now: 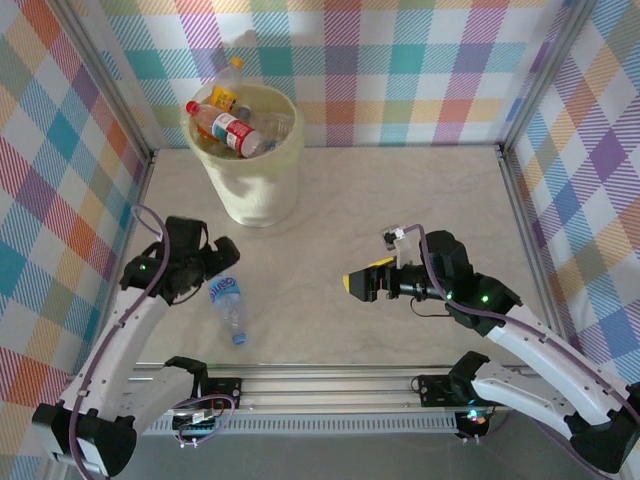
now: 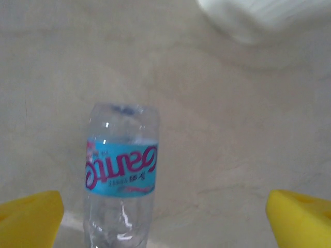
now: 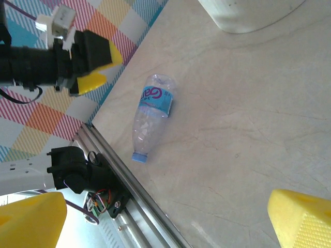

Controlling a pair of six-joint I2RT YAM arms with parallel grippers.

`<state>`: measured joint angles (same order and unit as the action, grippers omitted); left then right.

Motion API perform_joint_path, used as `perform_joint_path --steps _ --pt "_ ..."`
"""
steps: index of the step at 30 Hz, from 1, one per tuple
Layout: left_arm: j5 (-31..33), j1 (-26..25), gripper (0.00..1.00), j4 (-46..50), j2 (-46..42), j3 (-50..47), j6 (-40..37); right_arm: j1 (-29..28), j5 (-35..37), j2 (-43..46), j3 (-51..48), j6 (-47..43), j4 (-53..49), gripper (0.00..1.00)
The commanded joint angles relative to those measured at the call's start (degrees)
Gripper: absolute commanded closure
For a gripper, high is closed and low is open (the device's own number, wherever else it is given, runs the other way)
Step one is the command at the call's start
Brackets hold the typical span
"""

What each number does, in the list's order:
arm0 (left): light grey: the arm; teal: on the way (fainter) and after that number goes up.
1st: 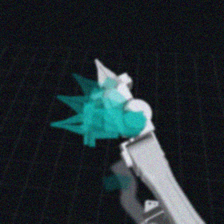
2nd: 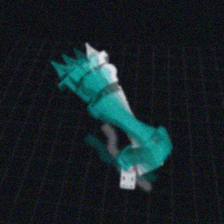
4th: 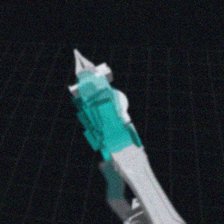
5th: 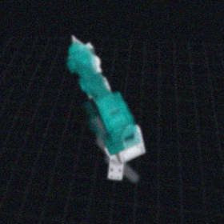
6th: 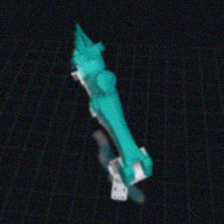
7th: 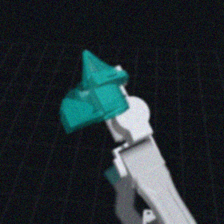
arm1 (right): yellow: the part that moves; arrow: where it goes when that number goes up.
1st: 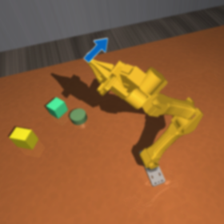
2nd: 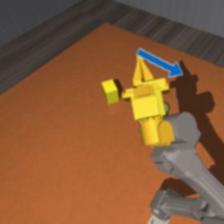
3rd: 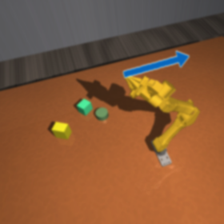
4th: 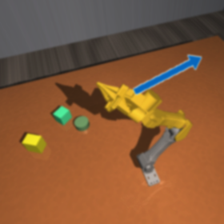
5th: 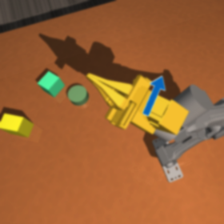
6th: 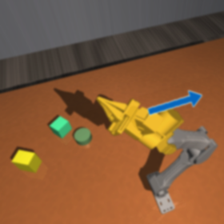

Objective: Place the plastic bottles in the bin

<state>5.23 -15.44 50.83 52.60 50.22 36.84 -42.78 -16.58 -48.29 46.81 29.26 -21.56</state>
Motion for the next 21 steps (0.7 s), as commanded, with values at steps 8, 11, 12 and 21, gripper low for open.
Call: perform_joint_path --steps 8,11,12,21 --pt "4.4 -5.6 0.03 -2.8 0.0 -9.9 7.3 -0.3 -2.1 -0.9 0.2 -0.8 0.5 0.0" --pt "4.9 -6.4 0.04 -3.4 0.3 -12.1 8.0 -0.3 -1.8 -0.8 -0.1 -0.9 0.2 0.0" --pt "4.5 -6.4 0.04 -4.1 0.4 -13.0 8.1 -0.3 -1.8 -0.6 -0.3 -0.8 0.4 0.0" --pt "0.2 -6.4 0.05 -11.8 4.6 -16.8 4.9 -0.3 -7.8 -2.2 -0.1 -1.8 1.8 0.0"
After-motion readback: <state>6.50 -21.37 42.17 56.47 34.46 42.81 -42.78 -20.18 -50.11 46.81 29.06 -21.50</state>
